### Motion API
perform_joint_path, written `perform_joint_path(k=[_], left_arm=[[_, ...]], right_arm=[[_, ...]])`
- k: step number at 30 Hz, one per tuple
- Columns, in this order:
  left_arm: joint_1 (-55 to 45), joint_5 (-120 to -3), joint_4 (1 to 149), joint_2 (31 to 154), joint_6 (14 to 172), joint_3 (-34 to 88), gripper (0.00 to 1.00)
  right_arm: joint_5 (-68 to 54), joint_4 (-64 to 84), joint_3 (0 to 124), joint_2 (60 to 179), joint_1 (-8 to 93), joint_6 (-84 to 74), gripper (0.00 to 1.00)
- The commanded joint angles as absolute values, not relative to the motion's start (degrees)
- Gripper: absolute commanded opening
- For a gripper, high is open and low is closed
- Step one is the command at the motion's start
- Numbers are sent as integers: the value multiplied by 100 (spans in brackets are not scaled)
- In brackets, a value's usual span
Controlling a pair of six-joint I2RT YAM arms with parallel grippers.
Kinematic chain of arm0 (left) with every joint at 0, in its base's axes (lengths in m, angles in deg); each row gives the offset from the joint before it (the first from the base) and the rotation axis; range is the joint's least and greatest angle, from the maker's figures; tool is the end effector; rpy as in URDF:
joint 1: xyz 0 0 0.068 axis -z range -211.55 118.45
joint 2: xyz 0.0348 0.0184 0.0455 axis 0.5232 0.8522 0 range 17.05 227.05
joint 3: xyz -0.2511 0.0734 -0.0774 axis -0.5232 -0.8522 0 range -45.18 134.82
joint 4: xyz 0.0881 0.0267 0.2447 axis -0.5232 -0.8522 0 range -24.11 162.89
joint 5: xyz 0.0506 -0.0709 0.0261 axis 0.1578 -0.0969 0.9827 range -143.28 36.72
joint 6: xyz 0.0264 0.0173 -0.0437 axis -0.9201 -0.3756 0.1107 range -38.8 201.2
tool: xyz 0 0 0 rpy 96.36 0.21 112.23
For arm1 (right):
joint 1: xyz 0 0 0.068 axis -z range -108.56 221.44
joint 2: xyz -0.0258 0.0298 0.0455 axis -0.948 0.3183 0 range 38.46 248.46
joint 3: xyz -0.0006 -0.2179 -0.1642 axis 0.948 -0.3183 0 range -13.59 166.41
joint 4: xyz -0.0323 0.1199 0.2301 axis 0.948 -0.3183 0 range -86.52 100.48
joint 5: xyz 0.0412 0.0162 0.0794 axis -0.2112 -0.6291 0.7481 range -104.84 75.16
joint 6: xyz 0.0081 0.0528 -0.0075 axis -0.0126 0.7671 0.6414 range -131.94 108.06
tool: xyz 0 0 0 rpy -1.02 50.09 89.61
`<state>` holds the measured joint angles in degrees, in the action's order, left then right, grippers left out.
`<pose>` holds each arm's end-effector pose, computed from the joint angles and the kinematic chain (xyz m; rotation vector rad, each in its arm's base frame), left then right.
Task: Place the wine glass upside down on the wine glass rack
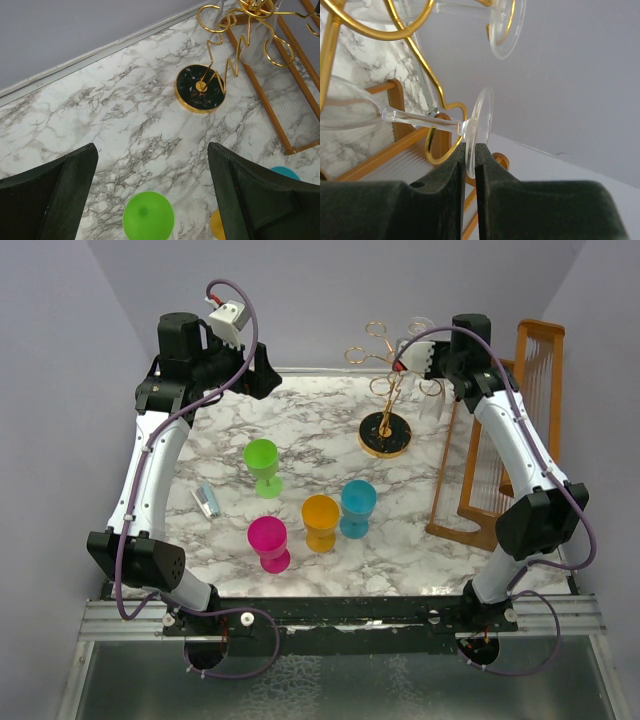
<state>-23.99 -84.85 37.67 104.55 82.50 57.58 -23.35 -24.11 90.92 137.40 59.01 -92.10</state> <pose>0.3219 -0.0616 0.4640 0.4742 1.8557 -0.6313 0.3865 0.0798 0.4048 -1.5166 1.5823 -0.8536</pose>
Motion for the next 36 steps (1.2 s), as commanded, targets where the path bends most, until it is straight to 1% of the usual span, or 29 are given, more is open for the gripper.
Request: perform_joint_path(k=[1, 4, 9, 19, 27, 36], left_arm=[[-2435, -8492, 3840, 10442, 8177, 5908, 93], [-2438, -8500, 3858, 10433, 8183, 5889, 93], [-2436, -8513, 3875, 10407, 8194, 5847, 93], [-2434, -8529, 3913, 10337, 8211, 5777, 93], [-2434, -8544, 3925, 10268, 8204, 5726, 93], [-2434, -8544, 3987, 10178, 8200, 5634, 93]], right_arm=[[-2568, -2180, 8927, 13494, 5897, -9117, 13], [-2587, -2164, 8827, 13436, 5896, -9068, 14], [-2592, -2162, 8703, 13346, 5896, -8964, 19], [-2644, -2200, 8661, 13216, 5896, -8899, 24], [-2671, -2221, 8514, 13073, 5896, -8876, 30], [-2692, -2247, 8306, 12897, 5896, -8841, 34]])
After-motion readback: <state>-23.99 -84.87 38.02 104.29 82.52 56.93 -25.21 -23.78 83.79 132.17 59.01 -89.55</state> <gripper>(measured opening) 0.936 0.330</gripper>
